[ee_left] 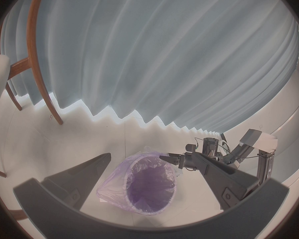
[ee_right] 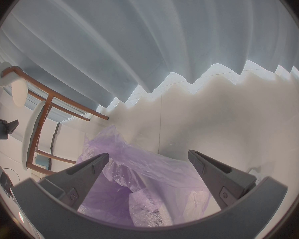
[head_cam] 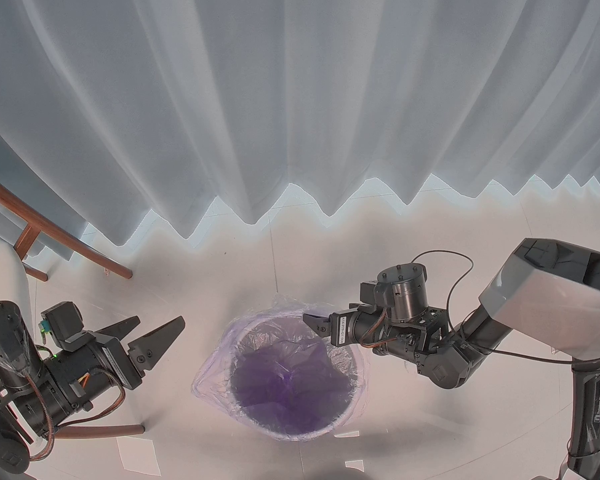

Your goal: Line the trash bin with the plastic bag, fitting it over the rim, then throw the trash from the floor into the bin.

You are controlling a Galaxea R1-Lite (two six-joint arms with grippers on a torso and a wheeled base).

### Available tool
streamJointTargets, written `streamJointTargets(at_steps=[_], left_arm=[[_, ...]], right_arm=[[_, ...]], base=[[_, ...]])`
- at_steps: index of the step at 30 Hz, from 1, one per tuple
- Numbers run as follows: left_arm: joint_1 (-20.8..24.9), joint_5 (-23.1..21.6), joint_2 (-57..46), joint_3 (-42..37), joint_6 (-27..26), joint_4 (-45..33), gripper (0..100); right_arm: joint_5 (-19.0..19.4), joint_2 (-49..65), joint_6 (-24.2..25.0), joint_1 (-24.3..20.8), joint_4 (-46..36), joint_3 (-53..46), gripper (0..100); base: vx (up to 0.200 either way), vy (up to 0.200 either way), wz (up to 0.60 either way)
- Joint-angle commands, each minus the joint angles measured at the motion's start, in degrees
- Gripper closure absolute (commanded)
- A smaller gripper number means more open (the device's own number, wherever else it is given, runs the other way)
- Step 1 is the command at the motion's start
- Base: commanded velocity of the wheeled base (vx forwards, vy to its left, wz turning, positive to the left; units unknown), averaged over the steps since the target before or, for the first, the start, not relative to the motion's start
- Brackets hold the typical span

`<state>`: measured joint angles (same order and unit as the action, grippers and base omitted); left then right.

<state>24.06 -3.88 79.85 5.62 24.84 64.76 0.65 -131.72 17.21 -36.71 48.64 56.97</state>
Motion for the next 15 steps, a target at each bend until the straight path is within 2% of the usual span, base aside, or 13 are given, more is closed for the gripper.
streamJointTargets(at_steps=[1, 15], left_arm=[[0.0, 0.0, 0.1, 0.0, 0.0, 0.0, 0], [0.0, 0.2, 0.1, -0.1, 0.0, 0.0, 0]], right_arm=[[0.0, -0.7, 0.0, 0.1, 0.0, 0.3, 0], [-0.1, -0.8, -0.1, -0.8, 0.1, -0.5, 0]], base=[[0.000, 0.000, 0.00], [0.000, 0.000, 0.00]])
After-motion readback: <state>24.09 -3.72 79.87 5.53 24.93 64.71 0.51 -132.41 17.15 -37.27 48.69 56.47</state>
